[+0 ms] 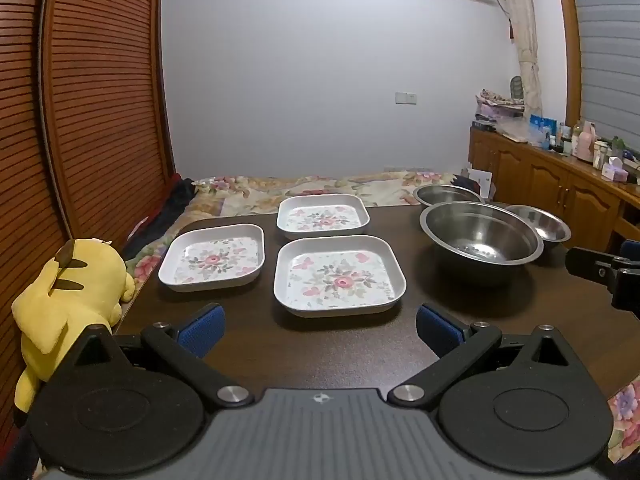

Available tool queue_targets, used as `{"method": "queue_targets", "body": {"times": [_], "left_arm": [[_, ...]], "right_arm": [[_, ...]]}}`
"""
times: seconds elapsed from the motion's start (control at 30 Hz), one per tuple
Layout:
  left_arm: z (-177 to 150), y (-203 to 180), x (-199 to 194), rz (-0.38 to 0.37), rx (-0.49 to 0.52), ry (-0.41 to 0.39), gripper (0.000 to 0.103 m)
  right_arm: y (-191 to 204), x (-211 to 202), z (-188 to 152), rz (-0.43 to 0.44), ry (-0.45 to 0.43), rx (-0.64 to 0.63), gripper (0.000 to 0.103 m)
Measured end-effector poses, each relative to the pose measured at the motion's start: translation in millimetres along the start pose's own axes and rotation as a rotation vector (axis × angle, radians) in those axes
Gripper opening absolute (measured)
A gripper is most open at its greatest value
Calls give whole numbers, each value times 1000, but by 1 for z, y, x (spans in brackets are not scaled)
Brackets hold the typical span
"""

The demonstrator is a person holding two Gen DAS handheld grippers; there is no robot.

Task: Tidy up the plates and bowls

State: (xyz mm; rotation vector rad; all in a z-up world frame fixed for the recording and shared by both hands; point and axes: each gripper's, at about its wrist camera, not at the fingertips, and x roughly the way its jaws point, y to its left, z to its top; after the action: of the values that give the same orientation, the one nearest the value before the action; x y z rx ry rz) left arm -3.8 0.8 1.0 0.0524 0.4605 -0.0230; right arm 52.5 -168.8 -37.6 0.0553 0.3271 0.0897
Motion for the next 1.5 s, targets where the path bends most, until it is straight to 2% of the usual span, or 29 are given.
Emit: {"method": "queue_targets", "body": {"times": [1.5], "left_arm": [[6, -4, -6, -12, 12, -3, 103]], "right_arm": [[1, -2, -5, 10, 7, 8, 103]]}}
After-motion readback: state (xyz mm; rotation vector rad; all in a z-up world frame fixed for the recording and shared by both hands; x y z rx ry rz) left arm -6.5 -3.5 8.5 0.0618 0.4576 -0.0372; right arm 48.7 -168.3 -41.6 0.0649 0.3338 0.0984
